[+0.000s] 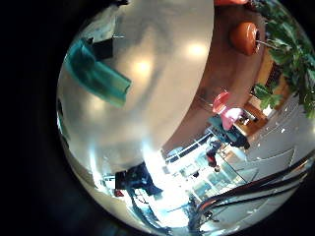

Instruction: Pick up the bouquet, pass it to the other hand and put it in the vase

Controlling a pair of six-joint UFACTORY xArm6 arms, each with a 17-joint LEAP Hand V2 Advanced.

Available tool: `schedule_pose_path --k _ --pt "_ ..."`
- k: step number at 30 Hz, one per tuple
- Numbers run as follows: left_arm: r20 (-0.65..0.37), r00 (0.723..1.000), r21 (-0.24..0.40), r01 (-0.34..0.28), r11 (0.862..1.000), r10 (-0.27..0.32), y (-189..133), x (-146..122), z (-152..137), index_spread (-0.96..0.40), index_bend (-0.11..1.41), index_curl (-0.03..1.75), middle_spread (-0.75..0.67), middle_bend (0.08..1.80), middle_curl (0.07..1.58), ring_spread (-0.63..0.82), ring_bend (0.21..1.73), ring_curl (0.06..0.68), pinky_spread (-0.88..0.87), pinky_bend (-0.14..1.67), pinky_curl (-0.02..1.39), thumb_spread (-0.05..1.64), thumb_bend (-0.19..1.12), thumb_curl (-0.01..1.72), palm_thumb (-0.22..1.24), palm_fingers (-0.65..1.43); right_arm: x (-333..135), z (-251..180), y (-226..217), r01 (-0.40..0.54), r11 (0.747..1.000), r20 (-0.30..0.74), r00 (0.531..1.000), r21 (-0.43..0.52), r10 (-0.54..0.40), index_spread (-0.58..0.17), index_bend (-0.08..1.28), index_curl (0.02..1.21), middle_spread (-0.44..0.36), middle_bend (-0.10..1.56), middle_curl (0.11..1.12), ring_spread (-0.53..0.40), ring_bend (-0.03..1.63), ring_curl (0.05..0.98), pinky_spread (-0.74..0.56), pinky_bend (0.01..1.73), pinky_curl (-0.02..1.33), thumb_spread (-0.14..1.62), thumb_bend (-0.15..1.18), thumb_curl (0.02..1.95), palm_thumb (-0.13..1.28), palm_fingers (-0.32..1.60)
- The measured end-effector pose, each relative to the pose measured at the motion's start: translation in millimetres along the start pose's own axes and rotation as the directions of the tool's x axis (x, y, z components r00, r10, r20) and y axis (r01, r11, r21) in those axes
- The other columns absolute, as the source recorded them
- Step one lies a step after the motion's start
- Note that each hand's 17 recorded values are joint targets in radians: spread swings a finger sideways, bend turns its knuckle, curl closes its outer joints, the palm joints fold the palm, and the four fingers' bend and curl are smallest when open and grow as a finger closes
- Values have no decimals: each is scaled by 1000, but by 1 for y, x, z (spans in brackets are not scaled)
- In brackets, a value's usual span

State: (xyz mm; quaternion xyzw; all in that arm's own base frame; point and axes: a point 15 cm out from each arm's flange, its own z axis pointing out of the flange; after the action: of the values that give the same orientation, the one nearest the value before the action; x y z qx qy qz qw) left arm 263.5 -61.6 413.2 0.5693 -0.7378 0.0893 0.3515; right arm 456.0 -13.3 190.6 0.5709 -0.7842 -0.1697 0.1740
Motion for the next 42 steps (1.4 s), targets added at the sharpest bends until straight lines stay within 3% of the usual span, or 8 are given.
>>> schedule_pose_path --k 14,21,26,29,37,42 --pt "3 1000 2 -4 1000 4 3 -1 -1 84 183 374 376 204 367 558 437 198 498 179 258 1201 -17 286 227 166 5 15 -5 -10 1000 -36 999 -25 9 -190 172 522 -157 669 709 -252 1238 545 -479 1117 577 1082 -20 477 584 532" --pt "3 1000 0 -3 1000 3 3 -1 0 85 183 375 376 204 368 558 438 197 499 179 256 1202 -17 286 227 166 7 23 -6 -4 999 -71 997 -43 1 -295 177 536 -217 704 749 -269 1238 531 -529 1199 549 1063 -8 496 682 825" --pt "4 1000 1 -6 1000 6 3 0 -1 85 183 375 376 203 368 558 438 197 499 180 256 1202 -17 286 227 166 4 26 -4 8 999 -95 995 -51 -13 -404 304 619 -253 739 782 -272 1182 518 -505 1151 526 1026 -9 519 759 1073" --pt "5 1000 4 -8 1000 8 4 0 -2 85 182 375 376 203 369 558 438 197 499 180 256 1202 -17 286 227 166 8 30 -5 14 998 -148 989 -53 -22 -446 483 731 -268 808 818 -262 1180 533 -453 1148 539 1000 -12 534 802 1216" --pt "6 1000 5 -8 1000 8 5 1 -3 85 182 376 376 203 369 558 438 197 499 180 255 1202 -17 286 227 166 11 21 -12 17 1000 -194 981 0 -16 -473 789 957 -279 1040 953 -254 1310 623 -314 1331 632 945 28 603 1017 1157" --pt "6 1000 7 -9 1000 9 5 0 -4 85 182 376 376 203 369 558 438 197 498 180 255 1202 -17 286 226 166 10 -14 -30 42 982 -164 986 182 -11 -448 906 1038 -256 1154 993 -246 1353 676 -258 1372 680 946 56 674 1098 1129"
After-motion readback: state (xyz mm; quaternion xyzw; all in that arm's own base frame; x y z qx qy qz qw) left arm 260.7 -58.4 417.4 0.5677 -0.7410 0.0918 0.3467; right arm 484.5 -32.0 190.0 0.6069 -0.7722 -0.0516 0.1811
